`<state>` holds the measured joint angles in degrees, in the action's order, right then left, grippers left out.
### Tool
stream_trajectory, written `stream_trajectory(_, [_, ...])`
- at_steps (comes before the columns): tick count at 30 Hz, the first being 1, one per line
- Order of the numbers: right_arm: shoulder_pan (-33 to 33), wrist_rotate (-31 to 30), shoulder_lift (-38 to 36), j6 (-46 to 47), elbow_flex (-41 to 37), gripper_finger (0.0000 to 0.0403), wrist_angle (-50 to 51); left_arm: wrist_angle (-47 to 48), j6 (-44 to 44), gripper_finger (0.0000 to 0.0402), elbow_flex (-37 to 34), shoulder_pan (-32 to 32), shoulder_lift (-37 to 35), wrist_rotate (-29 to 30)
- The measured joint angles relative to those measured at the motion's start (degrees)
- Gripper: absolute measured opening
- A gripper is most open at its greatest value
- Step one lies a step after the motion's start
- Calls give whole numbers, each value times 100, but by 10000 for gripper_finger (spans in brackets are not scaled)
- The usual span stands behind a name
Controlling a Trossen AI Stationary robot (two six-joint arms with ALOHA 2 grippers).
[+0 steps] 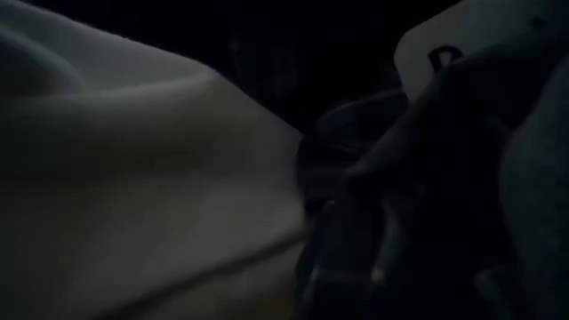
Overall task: Sort clothes
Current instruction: Put the pink shirt into the left white bin
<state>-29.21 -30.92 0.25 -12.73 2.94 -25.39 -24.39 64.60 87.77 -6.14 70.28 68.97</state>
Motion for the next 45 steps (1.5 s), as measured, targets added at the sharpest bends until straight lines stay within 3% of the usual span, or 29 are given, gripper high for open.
stream_trajectory(7, [0,0,-2,1,0,182,52,2453,-2390,4,-306,-876,9,-194])
stream_trajectory(13, [-1,-2,-2,0,0,182,46,4564,-4517,13,-306,-1340,7,-1421])
stream_trajectory(19, [0,-11,-2,2,0,182,36,6009,-5994,91,-306,-1858,7,-2591])
stream_trajectory(24, [0,-13,-1,2,0,182,87,7312,-6578,155,-22,-1996,8,-3461])
stream_trajectory(29, [-1,-15,1,2,0,182,132,7386,-6614,177,215,-1425,-193,-3743])
stream_trajectory(32, [-2,-15,0,2,0,182,132,7313,-6698,177,249,-844,-284,-4334])
stream_trajectory(35, [0,-17,-1,2,0,182,138,7464,-6899,171,225,-111,-253,-4472])
stream_trajectory(45, [-2,-15,-1,178,0,182,244,9105,-9029,152,81,2228,150,-4413])
